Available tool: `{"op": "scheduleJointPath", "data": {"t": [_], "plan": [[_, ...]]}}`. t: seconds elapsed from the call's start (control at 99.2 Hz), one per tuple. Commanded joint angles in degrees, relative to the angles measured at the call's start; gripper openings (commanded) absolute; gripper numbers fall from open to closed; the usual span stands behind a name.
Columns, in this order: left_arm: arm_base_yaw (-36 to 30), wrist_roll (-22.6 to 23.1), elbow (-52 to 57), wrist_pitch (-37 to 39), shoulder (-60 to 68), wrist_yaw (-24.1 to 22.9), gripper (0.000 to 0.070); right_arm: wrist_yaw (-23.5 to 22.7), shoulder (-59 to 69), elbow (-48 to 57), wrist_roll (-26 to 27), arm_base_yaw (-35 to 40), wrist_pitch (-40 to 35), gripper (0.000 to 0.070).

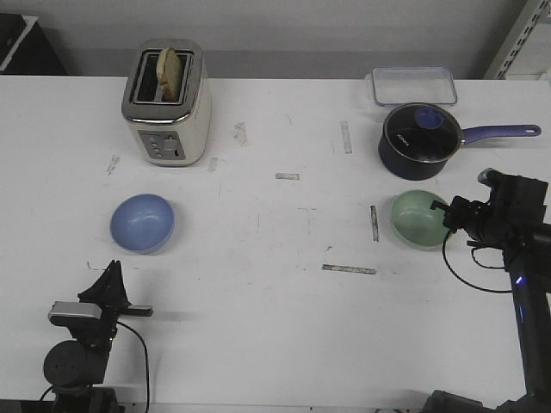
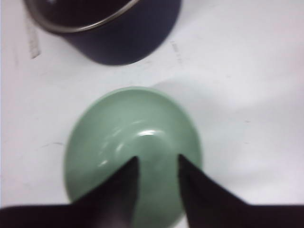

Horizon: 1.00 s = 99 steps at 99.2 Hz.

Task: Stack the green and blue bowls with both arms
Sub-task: 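Reach the right gripper forward and grip the rim of the pale green bowl, then drag the green bowl with the right gripper toward the table centre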

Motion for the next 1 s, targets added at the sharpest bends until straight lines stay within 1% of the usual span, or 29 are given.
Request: {"op": "scheduleJointPath", "data": {"t": [0.0,0.101,0.131,0.262,0.413,0.625,0.655,0.685,0.705,0.716,0.726,0.806,0.847,0.927,0.988], "plan": [[0.07,0.11,-1.25,0.83,-0.11,-0.35,0.0001,-0.22,1.62,1.22,-0.48,-1.25,-0.7,0.0334],[0.07,0.11,-1.25,0.83,-0.11,-0.35,0.0001,-0.63,2.91,1.22,-2.38,-2.91,-2.45,0.0418],[0.07,0.11,-1.25,0.83,-0.11,-0.35,0.0001,-0.66,3.3,1.22,-2.93,-3.08,-3.15,0.043],[0.07,0.11,-1.25,0.83,-0.11,-0.35,0.0001,-0.61,5.25,1.2,-3.54,-3.08,-3.72,0.043],[0.07,0.11,-1.25,0.83,-0.11,-0.35,0.0001,-0.61,8.22,1.2,-3.69,-2.64,-2.38,0.0428],[0.07,0.11,-1.25,0.83,-0.11,-0.35,0.0001,-0.5,11.96,1.18,-3.65,-2.36,-1.36,0.0409],[0.07,0.11,-1.25,0.83,-0.11,-0.35,0.0001,-0.5,12.33,1.18,-3.65,-2.29,-1.16,0.0392],[0.07,0.11,-1.25,0.83,-0.11,-0.35,0.0001,-0.37,12.46,1.18,-3.65,-2.19,-1.11,0.0356],[0.07,0.11,-1.25,0.83,-0.11,-0.35,0.0001,-0.15,12.46,1.18,-3.65,-2.12,-1.07,0.0313],[0.07,0.11,-1.25,0.83,-0.11,-0.35,0.0001,-0.13,12.46,1.18,-3.65,-2.12,-1.05,0.0304],[0.07,0.11,-1.25,0.83,-0.11,-0.35,0.0001,-0.07,12.46,1.18,-3.65,-2.12,-0.94,0.0277],[0.07,0.11,-1.25,0.83,-0.11,-0.35,0.0001,-0.04,12.46,1.18,-3.67,-2.12,-0.31,0.0158],[0.07,0.11,-1.25,0.83,-0.11,-0.35,0.0001,-0.04,12.46,1.18,-3.65,-2.12,-0.28,0.012],[0.07,0.11,-1.25,0.83,-0.11,-0.35,0.0001,-0.04,12.46,1.18,-3.65,-2.12,-0.35,0.0086],[0.07,0.11,-1.25,0.83,-0.11,-0.35,0.0001,-0.04,12.46,1.18,-3.65,-2.12,-0.31,0.0025]]}}
